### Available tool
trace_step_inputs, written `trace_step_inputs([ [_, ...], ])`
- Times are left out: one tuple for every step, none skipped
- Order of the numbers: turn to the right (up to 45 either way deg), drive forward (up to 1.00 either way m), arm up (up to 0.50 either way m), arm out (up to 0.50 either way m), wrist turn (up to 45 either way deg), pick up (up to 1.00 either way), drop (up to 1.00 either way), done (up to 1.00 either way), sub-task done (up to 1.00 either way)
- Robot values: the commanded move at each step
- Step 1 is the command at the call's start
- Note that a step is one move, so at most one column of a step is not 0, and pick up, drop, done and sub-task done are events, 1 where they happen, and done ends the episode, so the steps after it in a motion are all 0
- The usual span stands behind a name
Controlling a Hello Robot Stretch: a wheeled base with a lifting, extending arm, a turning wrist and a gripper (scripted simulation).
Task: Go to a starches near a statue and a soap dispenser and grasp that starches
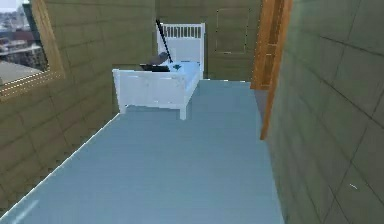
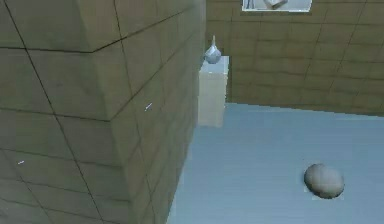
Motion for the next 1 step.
trace_step_inputs([
  [6.0,0.00,0.00,0.00,0.0,0.00,0.00,0.00,0.00],
])
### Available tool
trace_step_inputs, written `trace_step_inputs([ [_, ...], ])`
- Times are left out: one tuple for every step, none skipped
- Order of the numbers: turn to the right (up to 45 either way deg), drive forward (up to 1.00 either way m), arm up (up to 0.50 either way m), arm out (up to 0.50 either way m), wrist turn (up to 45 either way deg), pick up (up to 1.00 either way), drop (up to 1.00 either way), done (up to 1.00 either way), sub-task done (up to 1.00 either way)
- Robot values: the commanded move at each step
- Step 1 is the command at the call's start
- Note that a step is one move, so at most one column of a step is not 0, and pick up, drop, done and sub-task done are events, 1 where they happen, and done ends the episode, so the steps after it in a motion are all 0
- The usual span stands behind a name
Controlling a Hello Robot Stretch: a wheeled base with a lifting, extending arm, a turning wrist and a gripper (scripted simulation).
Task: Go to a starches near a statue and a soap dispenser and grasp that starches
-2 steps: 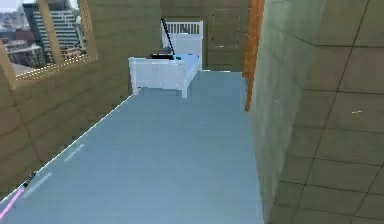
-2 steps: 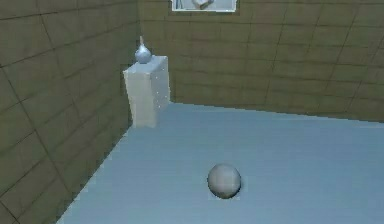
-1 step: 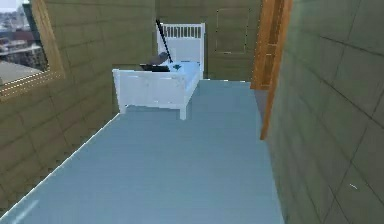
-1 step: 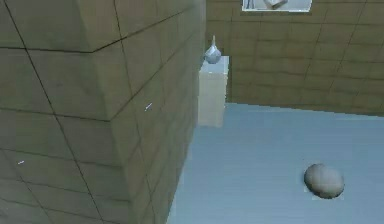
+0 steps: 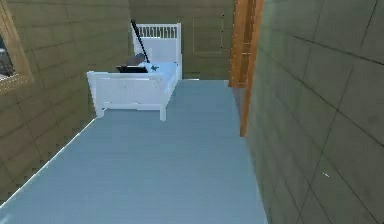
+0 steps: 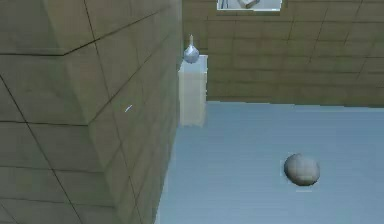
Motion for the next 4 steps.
trace_step_inputs([
  [0.0,1.00,0.00,0.00,0.0,0.00,0.00,0.00,0.00],
  [0.0,1.00,0.00,0.00,0.0,0.00,0.00,0.00,0.00],
  [6.0,0.00,0.00,0.00,0.0,0.00,0.00,0.00,0.00],
  [0.0,0.50,0.00,0.00,0.0,0.00,0.00,0.00,0.00],
])
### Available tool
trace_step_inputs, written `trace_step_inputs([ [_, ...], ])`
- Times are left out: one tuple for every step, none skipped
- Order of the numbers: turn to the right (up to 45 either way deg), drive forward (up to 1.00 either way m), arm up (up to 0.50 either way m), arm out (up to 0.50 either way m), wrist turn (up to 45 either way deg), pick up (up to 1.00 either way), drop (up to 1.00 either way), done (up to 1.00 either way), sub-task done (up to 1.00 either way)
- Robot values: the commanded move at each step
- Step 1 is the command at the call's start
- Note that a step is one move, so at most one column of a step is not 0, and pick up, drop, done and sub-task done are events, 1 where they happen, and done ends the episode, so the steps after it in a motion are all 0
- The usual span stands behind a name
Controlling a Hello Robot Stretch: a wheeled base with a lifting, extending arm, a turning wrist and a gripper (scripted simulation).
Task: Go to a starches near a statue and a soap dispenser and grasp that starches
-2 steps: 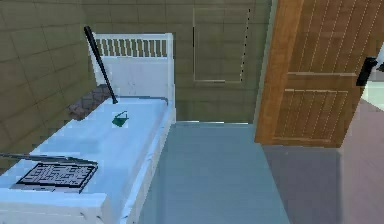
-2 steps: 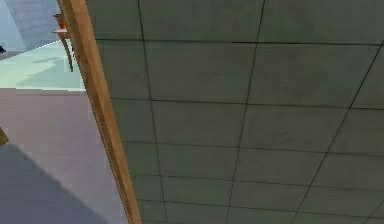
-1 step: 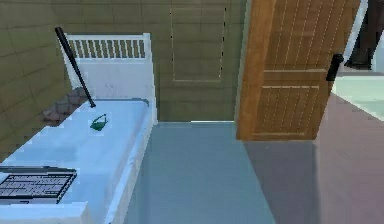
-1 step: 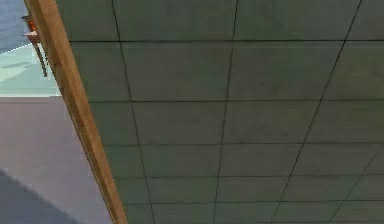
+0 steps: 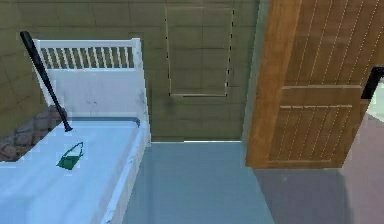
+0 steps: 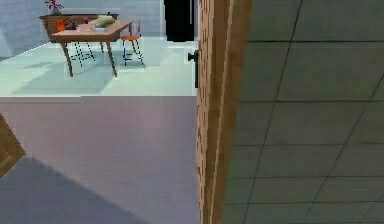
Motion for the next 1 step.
trace_step_inputs([
  [45.0,0.00,0.00,0.00,0.0,0.00,0.00,0.00,0.00],
])
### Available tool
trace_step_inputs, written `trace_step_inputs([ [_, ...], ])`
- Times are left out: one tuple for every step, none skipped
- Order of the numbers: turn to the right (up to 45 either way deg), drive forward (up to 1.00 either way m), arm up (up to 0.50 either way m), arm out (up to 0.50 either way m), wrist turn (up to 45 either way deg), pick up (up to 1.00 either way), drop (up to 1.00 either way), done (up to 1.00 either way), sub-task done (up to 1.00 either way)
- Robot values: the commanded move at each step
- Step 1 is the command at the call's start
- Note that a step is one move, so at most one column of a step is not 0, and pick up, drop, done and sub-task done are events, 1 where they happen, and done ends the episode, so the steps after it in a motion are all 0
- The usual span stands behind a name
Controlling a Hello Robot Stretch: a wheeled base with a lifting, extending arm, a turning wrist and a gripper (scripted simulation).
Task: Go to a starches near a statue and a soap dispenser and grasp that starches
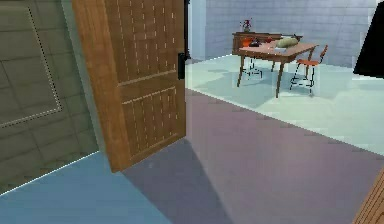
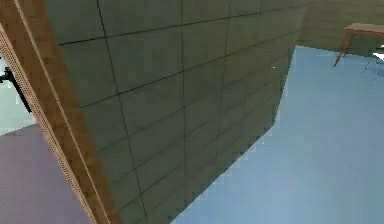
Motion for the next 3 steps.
trace_step_inputs([
  [21.0,0.00,0.00,0.00,0.0,0.00,0.00,0.00,0.00],
  [0.0,1.00,0.00,0.00,0.0,0.00,0.00,0.00,0.00],
  [6.0,0.00,0.00,0.00,0.0,0.00,0.00,0.00,0.00],
])
